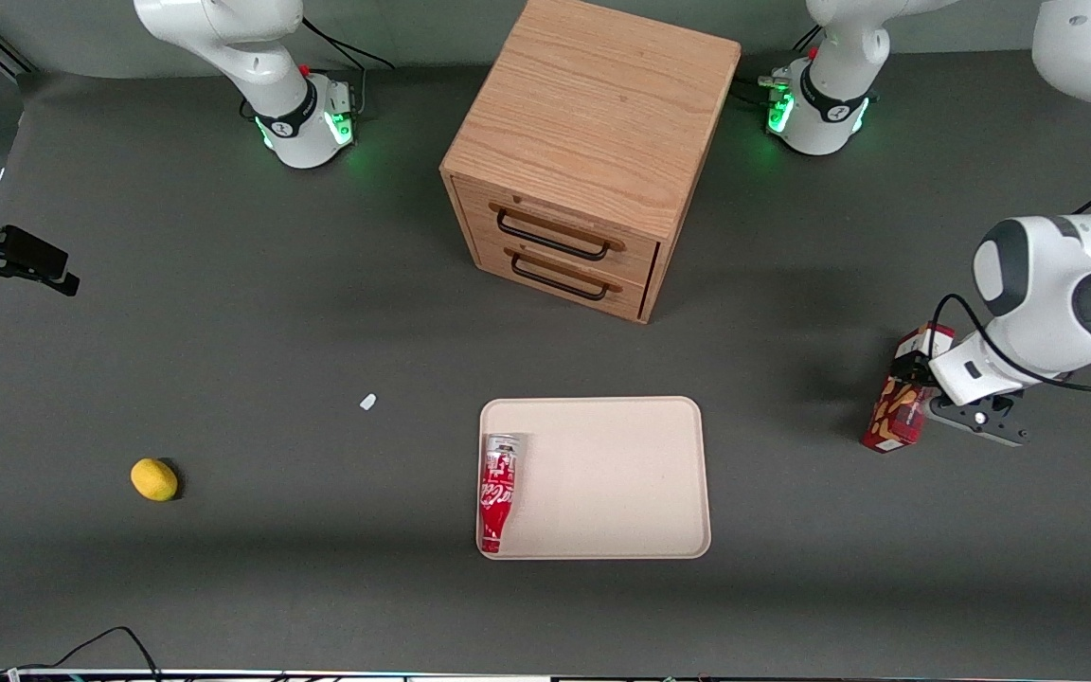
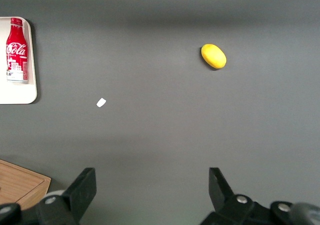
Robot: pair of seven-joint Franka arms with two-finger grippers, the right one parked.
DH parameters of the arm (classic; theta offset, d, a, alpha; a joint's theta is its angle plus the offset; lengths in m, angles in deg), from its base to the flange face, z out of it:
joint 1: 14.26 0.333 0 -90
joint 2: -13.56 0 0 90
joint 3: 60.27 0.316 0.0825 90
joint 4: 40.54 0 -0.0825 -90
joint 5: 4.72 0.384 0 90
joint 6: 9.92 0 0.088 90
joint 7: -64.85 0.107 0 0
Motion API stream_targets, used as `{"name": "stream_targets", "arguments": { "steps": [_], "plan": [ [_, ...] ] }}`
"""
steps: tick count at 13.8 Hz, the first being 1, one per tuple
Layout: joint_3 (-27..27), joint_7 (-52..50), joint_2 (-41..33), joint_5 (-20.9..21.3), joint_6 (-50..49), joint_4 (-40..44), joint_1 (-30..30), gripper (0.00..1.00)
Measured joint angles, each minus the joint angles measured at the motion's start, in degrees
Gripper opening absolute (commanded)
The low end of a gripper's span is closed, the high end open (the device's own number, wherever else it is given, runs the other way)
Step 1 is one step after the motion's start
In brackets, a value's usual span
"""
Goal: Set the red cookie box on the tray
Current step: 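Close the left gripper on the end of the cookie box, then lift the cookie box upright with the left gripper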
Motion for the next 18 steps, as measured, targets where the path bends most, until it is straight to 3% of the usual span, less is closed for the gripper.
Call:
{"name": "stream_targets", "arguments": {
  "steps": [2, 3, 6, 8, 15, 18],
  "plan": [
    [0.3, 0.6, 1.9, 0.0, 2.5, -1.4, 0.0, 1.0],
    [0.3, 1.0, 2.5, 0.0, 2.8, -1.5, 0.0, 0.92],
    [0.8, 1.3, 3.1, 0.0, 2.8, -1.5, 0.0, 0.31],
    [1.0, 1.4, 3.1, 0.0, 2.6, -1.6, 0.0, 0.0],
    [1.1, 1.4, 3.1, 0.0, 2.2, -1.7, 0.0, 0.0],
    [1.0, 0.5, 2.8, -0.1, -2.4, 0.9, 0.0, 0.0]
  ]
}}
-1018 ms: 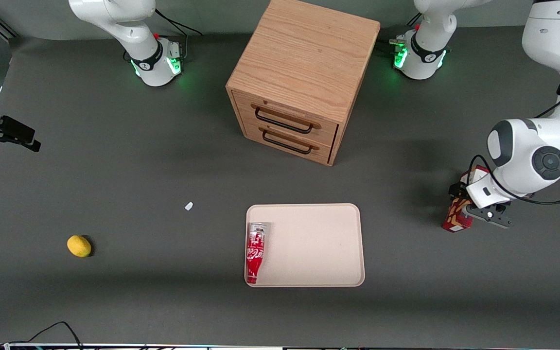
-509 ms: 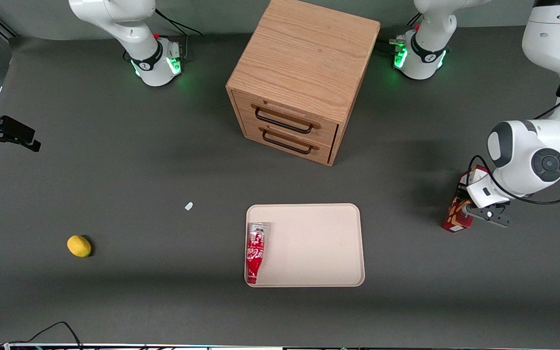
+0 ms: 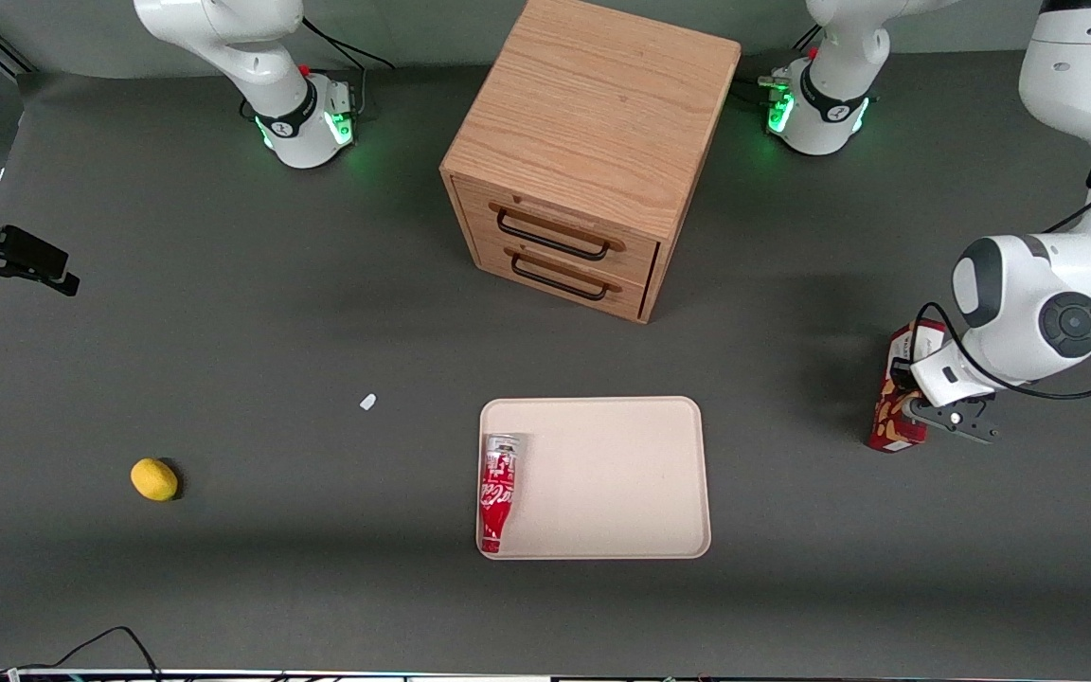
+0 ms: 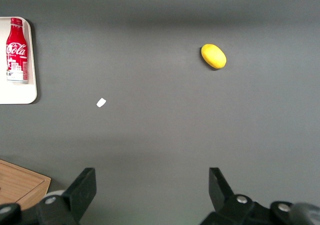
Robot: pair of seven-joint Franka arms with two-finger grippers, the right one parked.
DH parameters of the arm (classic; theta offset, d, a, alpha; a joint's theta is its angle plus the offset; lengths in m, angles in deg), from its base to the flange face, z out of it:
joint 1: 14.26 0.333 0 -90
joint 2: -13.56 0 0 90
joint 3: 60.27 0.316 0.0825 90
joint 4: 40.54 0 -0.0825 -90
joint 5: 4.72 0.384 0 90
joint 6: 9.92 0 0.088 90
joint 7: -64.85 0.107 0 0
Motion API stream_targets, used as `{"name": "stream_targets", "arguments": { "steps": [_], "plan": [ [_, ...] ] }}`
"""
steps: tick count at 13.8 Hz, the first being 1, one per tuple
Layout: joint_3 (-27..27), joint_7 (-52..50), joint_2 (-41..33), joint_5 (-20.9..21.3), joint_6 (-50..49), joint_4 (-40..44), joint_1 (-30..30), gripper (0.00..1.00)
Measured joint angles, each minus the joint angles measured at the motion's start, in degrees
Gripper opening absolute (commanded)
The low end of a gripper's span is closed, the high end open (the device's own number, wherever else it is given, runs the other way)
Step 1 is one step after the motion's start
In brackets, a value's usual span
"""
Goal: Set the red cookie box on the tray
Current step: 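Lift the cookie box upright with the left gripper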
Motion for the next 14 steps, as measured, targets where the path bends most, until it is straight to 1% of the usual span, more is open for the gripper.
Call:
{"name": "stream_targets", "arguments": {
  "steps": [2, 6, 10, 12, 14],
  "plan": [
    [-0.2, -0.8, -0.8, 0.0, -6.0, 4.3, 0.0, 0.0],
    [-1.8, -4.5, -2.3, -0.6, -20.0, 16.2, -0.9, 0.0],
    [-3.5, -14.6, -2.4, -4.6, -34.1, 29.4, -4.9, 0.0],
    [-4.2, -19.3, -1.7, -5.3, -38.0, 34.6, -7.4, 0.0],
    [-5.2, -25.1, 0.2, -5.5, -38.9, 39.0, -10.3, 0.0]
  ]
}}
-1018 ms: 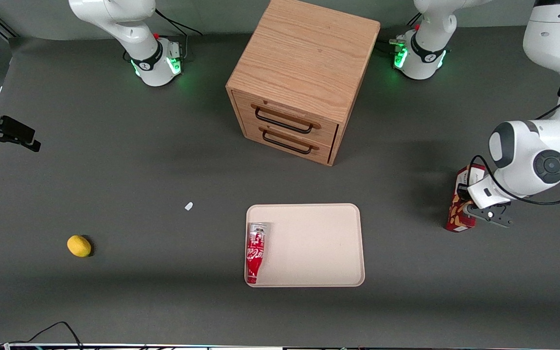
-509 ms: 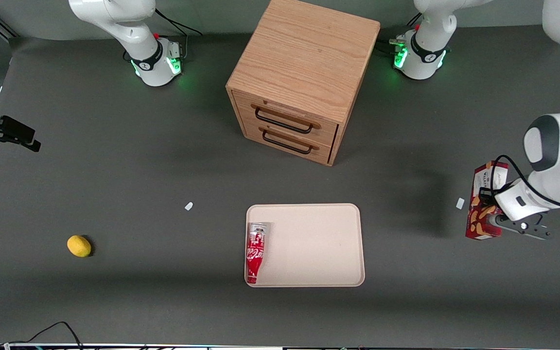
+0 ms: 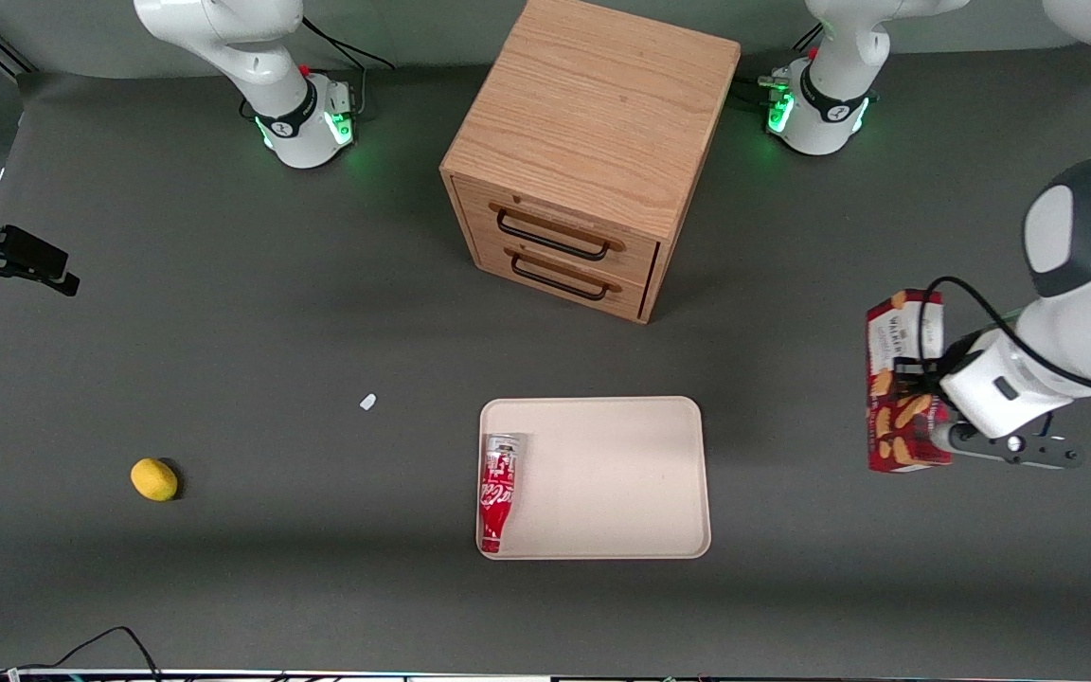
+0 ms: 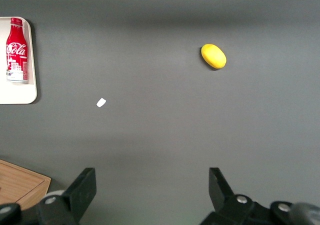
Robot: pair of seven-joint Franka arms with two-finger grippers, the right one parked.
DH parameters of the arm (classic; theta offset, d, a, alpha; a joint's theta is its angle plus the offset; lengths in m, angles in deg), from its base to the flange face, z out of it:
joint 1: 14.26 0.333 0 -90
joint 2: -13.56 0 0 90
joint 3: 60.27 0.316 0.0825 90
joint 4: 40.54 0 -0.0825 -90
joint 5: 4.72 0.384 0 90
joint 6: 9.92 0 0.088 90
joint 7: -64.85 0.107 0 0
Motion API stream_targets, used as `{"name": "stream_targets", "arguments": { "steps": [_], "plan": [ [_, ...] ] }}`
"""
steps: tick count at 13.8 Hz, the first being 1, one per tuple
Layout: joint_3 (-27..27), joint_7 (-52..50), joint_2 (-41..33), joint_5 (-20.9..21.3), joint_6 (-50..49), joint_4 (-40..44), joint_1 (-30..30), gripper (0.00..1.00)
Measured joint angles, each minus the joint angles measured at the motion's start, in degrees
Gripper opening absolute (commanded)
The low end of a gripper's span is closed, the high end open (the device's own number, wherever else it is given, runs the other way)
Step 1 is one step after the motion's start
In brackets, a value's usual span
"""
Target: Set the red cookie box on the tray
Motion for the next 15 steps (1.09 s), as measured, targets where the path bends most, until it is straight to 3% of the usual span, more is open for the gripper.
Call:
{"name": "stream_targets", "arguments": {
  "steps": [7, 15],
  "plan": [
    [-0.4, -18.8, 16.4, 0.0, 4.0, 16.6, -12.0, 0.0],
    [4.4, -22.2, 32.3, 3.9, 19.3, 18.9, -20.8, 0.0]
  ]
}}
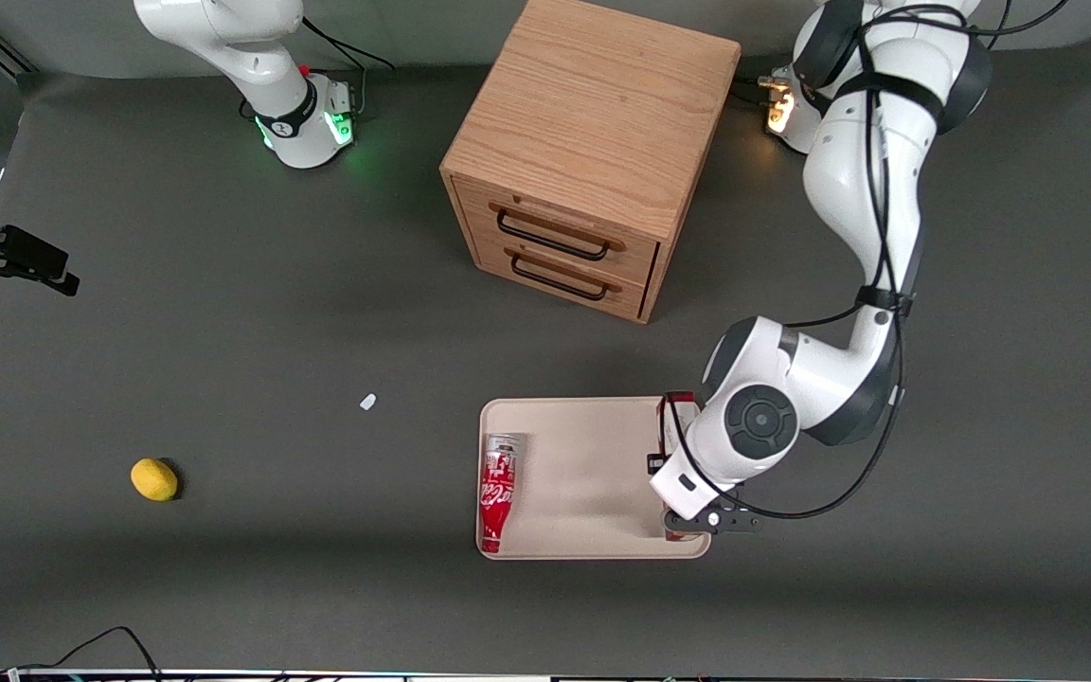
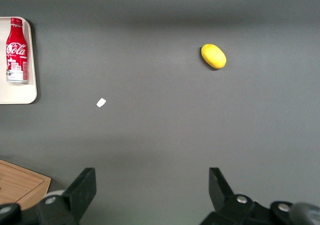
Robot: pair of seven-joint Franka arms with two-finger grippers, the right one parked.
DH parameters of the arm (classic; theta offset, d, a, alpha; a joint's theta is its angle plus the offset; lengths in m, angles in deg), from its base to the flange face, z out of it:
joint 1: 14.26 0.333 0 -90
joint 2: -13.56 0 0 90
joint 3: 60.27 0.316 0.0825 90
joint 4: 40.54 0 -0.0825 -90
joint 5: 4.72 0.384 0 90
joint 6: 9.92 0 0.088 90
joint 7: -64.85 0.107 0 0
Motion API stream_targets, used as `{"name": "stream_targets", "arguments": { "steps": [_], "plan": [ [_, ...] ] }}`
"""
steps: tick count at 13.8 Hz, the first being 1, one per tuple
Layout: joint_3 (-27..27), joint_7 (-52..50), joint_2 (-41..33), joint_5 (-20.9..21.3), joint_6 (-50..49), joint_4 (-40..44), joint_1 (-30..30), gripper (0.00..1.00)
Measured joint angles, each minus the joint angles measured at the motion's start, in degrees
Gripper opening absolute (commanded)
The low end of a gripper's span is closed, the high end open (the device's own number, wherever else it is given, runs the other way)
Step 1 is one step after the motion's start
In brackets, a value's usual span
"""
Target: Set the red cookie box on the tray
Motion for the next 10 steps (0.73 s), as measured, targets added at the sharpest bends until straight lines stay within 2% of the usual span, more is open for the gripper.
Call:
{"name": "stream_targets", "arguments": {
  "steps": [6, 7, 8, 9, 10],
  "plan": [
    [1.8, -0.7, 1.8, 0.1, 0.3, 0.0, -0.4, 0.0],
    [1.8, -1.1, 1.8, 0.1, 0.3, 0.0, -0.4, 0.11],
    [1.8, -1.4, 1.9, 0.1, 0.3, 0.0, -0.5, 0.69],
    [1.8, -1.5, 1.9, 0.2, 0.3, 0.0, -0.5, 1.0],
    [1.8, -1.5, 1.9, 0.2, 0.3, -0.1, -0.5, 1.0]
  ]
}}
